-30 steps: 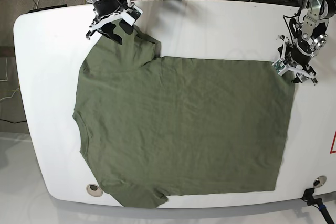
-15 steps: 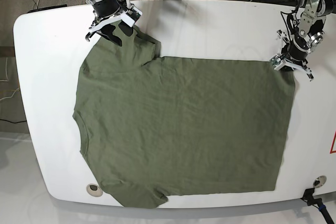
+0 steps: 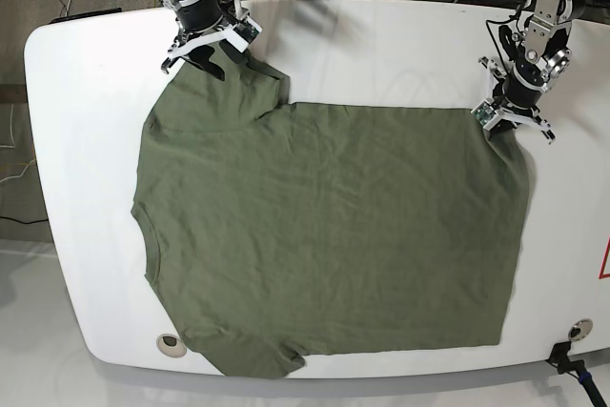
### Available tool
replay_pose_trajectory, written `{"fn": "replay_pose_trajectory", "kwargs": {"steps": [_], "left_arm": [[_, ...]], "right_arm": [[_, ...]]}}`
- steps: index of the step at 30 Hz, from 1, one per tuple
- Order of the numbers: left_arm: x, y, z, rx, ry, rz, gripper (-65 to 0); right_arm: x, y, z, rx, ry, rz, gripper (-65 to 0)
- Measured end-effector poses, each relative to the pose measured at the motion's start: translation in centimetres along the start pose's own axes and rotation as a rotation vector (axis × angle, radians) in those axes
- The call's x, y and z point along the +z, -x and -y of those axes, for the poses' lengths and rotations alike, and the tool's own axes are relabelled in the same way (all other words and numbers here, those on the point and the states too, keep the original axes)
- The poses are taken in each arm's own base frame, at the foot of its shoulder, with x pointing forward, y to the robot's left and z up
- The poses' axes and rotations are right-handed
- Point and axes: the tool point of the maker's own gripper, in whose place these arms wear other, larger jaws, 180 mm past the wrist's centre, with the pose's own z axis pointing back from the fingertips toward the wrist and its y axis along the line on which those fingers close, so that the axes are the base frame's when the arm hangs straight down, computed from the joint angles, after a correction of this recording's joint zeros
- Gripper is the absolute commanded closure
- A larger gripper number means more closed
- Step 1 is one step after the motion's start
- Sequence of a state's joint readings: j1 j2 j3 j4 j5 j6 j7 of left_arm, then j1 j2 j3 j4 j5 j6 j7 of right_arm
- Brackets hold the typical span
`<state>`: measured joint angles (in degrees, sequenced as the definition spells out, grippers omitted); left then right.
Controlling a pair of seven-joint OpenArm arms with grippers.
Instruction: Fold the T-shirt properly
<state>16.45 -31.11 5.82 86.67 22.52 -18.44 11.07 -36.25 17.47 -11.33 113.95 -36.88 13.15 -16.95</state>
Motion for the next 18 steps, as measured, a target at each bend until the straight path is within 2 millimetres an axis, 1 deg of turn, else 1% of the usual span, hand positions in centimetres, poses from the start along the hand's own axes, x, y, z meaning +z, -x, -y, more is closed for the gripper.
{"fn": "replay_pose_trajectory", "kwargs": {"steps": [2, 6, 8, 11, 12, 14, 15, 16, 18], "left_arm": [[0.0, -0.2, -0.1, 0.000, -0.002, 0.005, -0.4], [0.3, -0.6, 0.2, -0.006, 0.005, 0.005, -0.7], [0.4, -0.4, 0.2, -0.004, 0.005, 0.004, -0.8], [0.9, 0.8, -0.5, 0.018, -0.011, -0.018, -0.8], [1.1, 1.4, -0.6, 0.019, -0.003, -0.037, -0.8], [1.4, 2.0, -0.7, 0.016, 0.023, -0.051, -1.1], [1.6, 2.0, -0.7, 0.011, 0.036, -0.051, -3.3], [1.8, 1.8, -0.8, 0.019, 0.035, -0.046, -7.2], [2.0, 1.3, -1.0, 0.061, 0.001, -0.039, -18.5]], "right_arm": [[0.1, 0.1, -0.3, 0.001, -0.010, -0.005, -25.8], [0.0, 0.0, -0.3, 0.001, -0.011, -0.003, -25.8], [0.0, 0.0, -0.3, 0.001, -0.011, -0.004, -25.8], [0.0, 0.0, -0.4, 0.000, -0.013, -0.001, -25.8], [0.0, 0.0, -0.4, 0.000, -0.013, -0.002, -25.8], [0.0, -0.2, -0.4, -0.011, -0.011, -0.001, -25.9], [-0.1, -0.3, -0.5, -0.028, -0.006, -0.002, -26.2], [-0.1, -0.8, -0.6, -0.046, -0.003, 0.009, -26.2], [-0.1, -1.9, -0.9, -0.061, -0.008, 0.056, -26.2]]}}
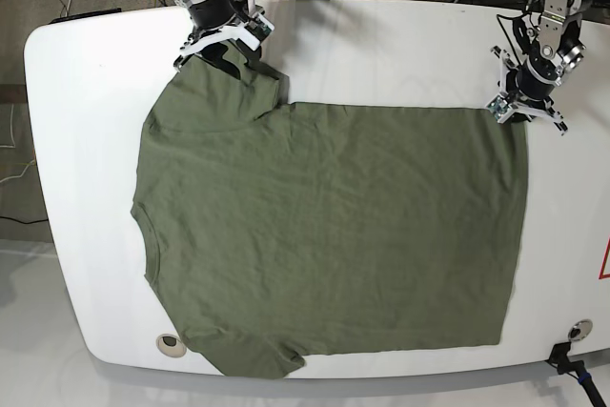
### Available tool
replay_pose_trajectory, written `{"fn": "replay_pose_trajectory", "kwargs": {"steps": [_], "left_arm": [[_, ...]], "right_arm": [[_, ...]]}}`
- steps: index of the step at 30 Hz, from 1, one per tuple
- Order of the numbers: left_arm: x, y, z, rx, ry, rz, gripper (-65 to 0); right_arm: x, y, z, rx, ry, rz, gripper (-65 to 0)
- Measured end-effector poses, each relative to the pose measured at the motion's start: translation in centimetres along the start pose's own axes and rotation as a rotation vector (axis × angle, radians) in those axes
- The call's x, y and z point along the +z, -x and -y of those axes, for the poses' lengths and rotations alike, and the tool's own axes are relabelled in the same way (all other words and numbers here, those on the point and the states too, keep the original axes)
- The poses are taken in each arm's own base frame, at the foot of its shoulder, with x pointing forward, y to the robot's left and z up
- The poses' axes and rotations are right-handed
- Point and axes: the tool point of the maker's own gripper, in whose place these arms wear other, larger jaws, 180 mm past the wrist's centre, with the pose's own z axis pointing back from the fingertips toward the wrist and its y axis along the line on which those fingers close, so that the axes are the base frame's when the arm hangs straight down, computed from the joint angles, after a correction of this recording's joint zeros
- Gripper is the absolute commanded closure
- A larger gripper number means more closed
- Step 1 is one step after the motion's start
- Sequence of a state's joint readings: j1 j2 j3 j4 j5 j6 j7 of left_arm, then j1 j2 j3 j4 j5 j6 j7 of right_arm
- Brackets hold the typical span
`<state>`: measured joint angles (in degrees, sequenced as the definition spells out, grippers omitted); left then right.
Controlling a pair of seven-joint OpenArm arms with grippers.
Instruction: Fold the T-shirt properly
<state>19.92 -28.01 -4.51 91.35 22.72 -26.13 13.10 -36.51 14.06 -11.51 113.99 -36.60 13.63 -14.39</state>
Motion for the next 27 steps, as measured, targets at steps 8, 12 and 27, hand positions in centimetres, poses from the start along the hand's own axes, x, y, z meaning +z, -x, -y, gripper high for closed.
{"fn": "replay_pose_trajectory", "kwargs": {"steps": [8, 12, 27], "left_arm": [[0.8, -1.5, -1.8, 0.009, -0.056, 0.038, -31.8], [0.9, -1.7, -2.1, 0.019, -0.060, 0.050, -32.0], [2.2, -1.1, -1.0, 0.298, -0.019, 0.087, -32.1]], "right_arm": [[-0.2, -0.8, -0.3, -0.039, 0.007, 0.010, -26.3], [-0.3, -0.8, -0.3, -0.064, 0.021, -0.004, -26.3], [0.1, -0.8, 3.7, -0.601, 0.110, 0.117, -26.3]]}}
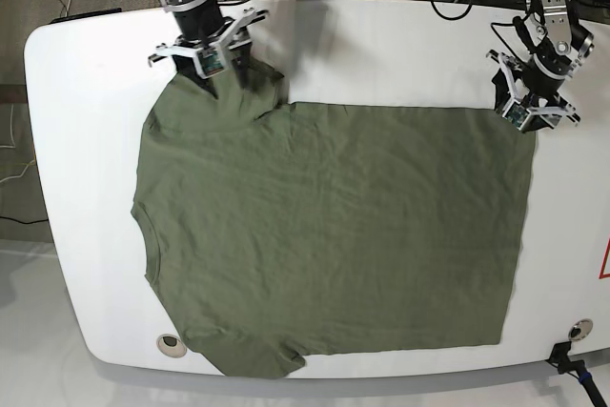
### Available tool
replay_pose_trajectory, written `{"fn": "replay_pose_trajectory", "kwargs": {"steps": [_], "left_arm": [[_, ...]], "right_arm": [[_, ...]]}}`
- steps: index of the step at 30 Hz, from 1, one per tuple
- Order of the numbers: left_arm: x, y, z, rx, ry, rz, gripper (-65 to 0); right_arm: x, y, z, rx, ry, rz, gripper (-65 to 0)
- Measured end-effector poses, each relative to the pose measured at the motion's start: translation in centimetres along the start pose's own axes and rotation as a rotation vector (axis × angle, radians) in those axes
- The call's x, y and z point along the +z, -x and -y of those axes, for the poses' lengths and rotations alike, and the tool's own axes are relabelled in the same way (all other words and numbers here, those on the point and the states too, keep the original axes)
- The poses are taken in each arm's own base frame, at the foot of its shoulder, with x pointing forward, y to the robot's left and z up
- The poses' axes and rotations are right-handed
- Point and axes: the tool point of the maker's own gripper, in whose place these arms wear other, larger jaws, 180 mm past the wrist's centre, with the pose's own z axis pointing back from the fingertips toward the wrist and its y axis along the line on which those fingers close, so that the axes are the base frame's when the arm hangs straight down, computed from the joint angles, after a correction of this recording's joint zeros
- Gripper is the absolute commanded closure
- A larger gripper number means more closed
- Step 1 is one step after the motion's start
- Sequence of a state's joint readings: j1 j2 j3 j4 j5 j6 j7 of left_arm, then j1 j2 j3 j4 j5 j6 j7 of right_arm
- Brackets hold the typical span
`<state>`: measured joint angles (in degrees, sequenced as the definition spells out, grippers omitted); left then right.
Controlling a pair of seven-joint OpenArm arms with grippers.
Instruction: Fold the T-shirt properly
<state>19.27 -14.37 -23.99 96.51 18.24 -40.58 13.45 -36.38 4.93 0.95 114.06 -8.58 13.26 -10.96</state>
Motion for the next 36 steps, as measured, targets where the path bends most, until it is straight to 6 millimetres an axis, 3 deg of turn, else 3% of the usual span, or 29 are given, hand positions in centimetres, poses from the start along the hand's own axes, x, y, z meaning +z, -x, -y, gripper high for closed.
{"fn": "replay_pose_trajectory", "kwargs": {"steps": [10, 15, 20, 24, 28, 31, 34, 36], "left_arm": [[1.8, -2.2, -2.3, 0.270, -0.030, 0.187, -32.1], [2.4, -1.3, -3.3, 0.400, -0.033, 0.166, -32.1], [2.7, -1.8, -2.6, 0.458, -0.002, 0.210, -32.1], [3.0, -1.1, -1.9, 0.484, 0.016, 0.201, -32.1], [3.6, -0.4, -2.4, 0.598, 0.015, 0.248, -32.1], [3.9, 2.4, -2.4, 0.654, 0.008, 0.143, -32.1], [4.5, 2.5, -2.7, 0.740, -0.016, 0.177, -32.1], [4.6, 3.6, -2.0, 0.760, -0.010, 0.122, -32.1]], "right_arm": [[1.1, -0.9, 4.8, -0.371, 0.075, 0.094, -26.3], [1.1, -0.5, 4.6, -0.485, 0.050, 0.078, -26.3], [1.5, -0.9, 5.0, -0.618, 0.041, 0.112, -26.3], [2.1, -0.3, 6.2, -0.715, 0.054, 0.096, -26.3], [3.3, 0.6, 6.9, -0.807, 0.062, 0.091, -26.3], [4.1, 1.4, 6.4, -0.864, 0.040, 0.066, -26.3], [5.2, 2.2, 6.2, -0.940, 0.039, 0.058, -26.3], [5.9, 2.8, 5.7, -0.984, 0.028, 0.035, -26.3]]}}
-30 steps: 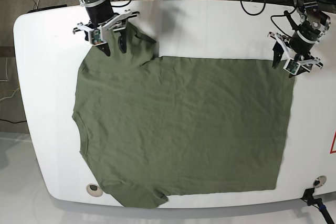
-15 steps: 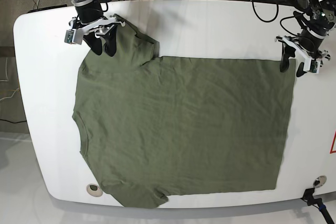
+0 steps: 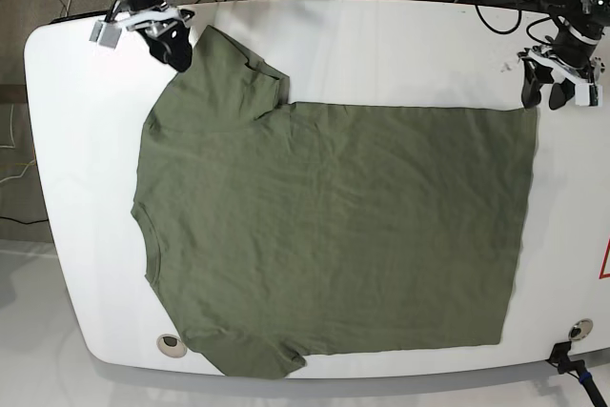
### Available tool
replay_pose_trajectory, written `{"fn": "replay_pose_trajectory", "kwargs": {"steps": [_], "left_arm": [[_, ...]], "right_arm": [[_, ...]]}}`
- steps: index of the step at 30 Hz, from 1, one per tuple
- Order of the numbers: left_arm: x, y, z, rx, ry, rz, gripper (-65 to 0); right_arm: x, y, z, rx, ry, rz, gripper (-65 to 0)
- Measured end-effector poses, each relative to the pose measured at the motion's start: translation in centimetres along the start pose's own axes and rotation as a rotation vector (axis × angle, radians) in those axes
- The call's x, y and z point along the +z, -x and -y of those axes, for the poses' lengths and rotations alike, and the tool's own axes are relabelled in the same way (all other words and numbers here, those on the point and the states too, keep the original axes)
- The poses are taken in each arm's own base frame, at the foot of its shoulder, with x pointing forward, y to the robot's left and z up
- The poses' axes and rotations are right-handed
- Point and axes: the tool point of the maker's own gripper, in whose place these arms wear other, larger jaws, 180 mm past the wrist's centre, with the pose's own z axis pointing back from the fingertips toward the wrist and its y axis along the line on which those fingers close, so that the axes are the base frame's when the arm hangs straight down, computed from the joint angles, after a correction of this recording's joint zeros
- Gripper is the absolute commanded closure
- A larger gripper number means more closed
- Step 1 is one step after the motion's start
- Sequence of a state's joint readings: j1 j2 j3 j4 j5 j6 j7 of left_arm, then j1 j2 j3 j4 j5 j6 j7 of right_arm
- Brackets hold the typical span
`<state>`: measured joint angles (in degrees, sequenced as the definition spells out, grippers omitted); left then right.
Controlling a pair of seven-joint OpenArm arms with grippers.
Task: Fold the T-shirt properly
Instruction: 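Open both grippers and raise them off the shirt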
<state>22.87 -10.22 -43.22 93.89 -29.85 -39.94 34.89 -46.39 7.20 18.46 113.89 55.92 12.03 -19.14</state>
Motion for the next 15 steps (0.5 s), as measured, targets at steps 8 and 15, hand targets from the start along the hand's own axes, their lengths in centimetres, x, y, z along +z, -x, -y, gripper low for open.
{"fn": "replay_pose_trajectory", "kwargs": {"steps": [8, 15], "left_arm": [[1.2, 2.3, -1.2, 0.073, -0.066, -0.063, -32.1], [0.9, 2.0, -1.1, 0.071, -0.061, -0.055, -32.1]], "right_arm": [[0.8, 1.6, 0.0, -0.126, -0.031, -0.080, -26.3], [-0.7, 4.3, 2.3, -0.225, -0.003, -0.186, -26.3]]}}
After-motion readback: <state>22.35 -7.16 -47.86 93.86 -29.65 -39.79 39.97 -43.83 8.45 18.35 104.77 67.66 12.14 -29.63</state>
